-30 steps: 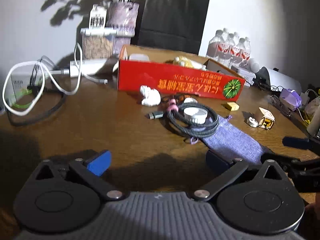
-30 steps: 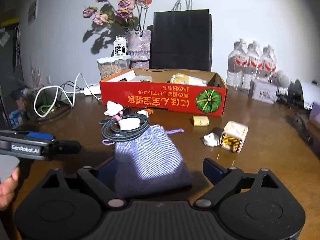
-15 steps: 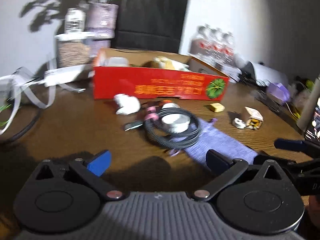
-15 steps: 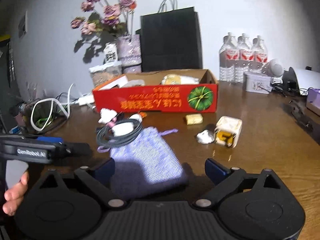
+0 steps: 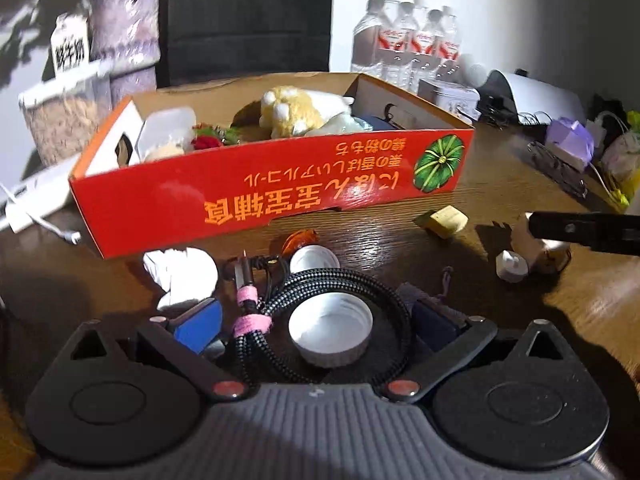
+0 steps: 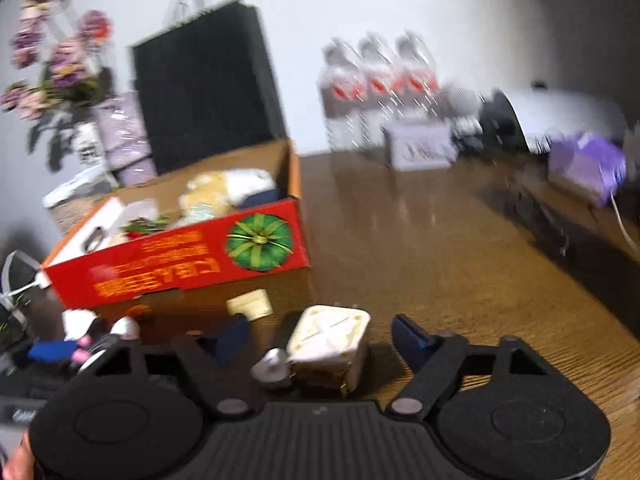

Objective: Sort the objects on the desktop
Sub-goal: 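Grasp the black braided cable with the left tool while the right tool grasps the white cube, then carry the cable with the left tool while the right tool carries the cube into the box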

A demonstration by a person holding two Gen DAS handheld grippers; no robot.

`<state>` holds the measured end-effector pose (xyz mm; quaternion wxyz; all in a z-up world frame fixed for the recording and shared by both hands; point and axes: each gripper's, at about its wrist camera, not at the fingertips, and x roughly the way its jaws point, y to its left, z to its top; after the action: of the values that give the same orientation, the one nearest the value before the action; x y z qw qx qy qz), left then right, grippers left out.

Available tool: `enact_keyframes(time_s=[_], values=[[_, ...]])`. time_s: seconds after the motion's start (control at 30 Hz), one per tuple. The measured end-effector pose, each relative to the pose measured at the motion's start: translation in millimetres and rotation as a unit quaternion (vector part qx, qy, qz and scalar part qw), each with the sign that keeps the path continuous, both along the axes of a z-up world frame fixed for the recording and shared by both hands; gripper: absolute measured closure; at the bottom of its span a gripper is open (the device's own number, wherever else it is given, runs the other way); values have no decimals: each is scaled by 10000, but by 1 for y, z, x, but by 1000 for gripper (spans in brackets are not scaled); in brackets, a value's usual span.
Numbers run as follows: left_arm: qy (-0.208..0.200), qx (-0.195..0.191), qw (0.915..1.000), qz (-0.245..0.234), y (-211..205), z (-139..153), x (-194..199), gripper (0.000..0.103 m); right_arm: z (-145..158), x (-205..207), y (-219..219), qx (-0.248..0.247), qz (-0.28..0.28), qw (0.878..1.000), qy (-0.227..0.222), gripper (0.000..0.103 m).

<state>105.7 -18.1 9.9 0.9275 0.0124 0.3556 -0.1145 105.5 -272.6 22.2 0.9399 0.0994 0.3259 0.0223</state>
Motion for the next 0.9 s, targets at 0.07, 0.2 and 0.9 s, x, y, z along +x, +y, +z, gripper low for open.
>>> enact_keyframes(time_s=[0.07,0.2,0.9], values=[[-7,-136,9999,-86,4,2,-1,10,-8,7,-1,115,-81,9998,153,51],[-48,-131,9998,-146,5,4,-6,12,-14,4,0,183,-57,9997,141,62],[-682,-477,9959,344,46,54,-116,12,33,-110,56,636,1725,9825,-307,65]])
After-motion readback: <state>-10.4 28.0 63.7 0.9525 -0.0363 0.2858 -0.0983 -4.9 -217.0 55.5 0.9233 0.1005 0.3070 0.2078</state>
